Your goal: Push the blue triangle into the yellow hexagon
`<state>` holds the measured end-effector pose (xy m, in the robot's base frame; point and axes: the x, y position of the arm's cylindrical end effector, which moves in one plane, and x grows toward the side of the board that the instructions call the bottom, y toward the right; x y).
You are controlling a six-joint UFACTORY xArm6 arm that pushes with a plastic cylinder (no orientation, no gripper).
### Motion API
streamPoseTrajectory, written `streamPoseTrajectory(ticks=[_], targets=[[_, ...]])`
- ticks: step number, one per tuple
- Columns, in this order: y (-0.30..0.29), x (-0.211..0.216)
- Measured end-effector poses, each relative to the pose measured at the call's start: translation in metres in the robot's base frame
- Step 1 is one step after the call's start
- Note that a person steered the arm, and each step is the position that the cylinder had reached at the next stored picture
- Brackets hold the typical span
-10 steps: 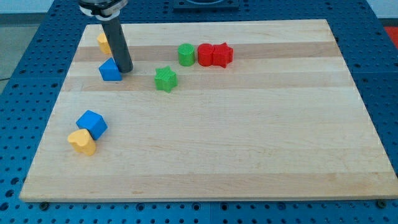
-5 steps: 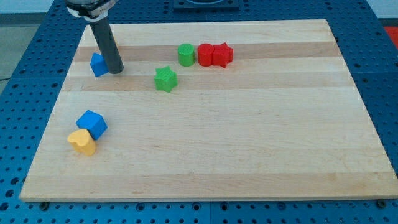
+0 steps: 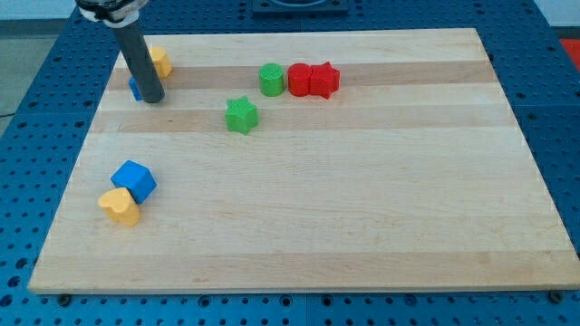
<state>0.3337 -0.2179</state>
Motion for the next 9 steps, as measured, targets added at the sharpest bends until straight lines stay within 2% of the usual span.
streamPoseTrajectory(ticks=[2, 3, 4, 5, 6, 8, 9], targets=[[0.004, -0.034], [0.007, -0.019], [-0.013, 0.028], [-0.08, 0.011], [-0.082, -0.014], [-0.017, -0.015], [-0.03, -0.015]])
